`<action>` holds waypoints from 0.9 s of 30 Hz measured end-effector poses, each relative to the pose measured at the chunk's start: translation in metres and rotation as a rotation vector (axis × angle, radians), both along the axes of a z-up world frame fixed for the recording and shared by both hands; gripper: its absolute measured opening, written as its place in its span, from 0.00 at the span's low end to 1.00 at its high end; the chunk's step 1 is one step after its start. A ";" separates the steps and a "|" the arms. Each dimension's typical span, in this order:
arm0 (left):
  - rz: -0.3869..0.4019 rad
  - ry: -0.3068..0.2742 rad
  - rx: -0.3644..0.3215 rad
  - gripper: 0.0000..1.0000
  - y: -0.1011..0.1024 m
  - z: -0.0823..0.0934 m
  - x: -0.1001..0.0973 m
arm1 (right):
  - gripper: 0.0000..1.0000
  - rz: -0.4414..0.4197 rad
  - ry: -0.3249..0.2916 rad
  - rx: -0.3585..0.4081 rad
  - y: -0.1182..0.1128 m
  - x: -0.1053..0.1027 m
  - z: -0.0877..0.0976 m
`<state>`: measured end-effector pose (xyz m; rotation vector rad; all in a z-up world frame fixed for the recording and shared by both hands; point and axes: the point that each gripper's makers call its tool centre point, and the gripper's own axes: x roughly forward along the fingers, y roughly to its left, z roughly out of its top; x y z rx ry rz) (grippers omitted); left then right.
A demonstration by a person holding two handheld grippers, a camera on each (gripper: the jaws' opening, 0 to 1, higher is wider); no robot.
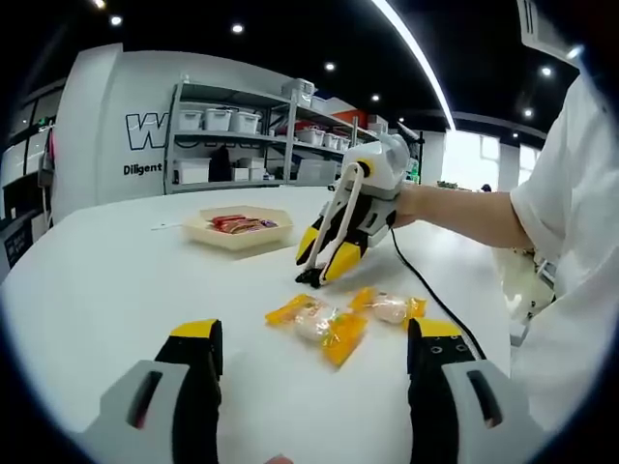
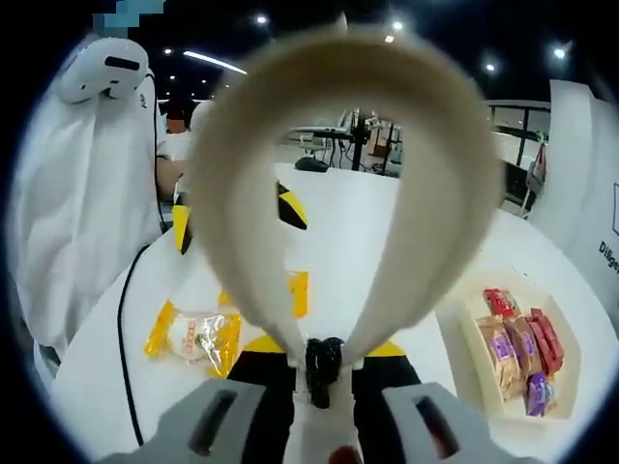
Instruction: Place the target food into the container with the food tongs after gripping and lifting it, then release it inside without dropping or visibly crushing the food.
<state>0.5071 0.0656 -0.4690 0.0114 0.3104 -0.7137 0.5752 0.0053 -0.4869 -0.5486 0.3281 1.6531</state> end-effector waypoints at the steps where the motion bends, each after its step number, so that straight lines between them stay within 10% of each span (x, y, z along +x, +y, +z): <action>1: 0.000 0.000 0.000 0.77 0.000 0.000 0.000 | 0.17 0.000 0.001 0.000 0.000 0.000 0.000; 27: -0.002 0.002 -0.004 0.77 -0.002 -0.001 0.000 | 0.22 -0.020 0.040 0.010 -0.002 -0.005 0.000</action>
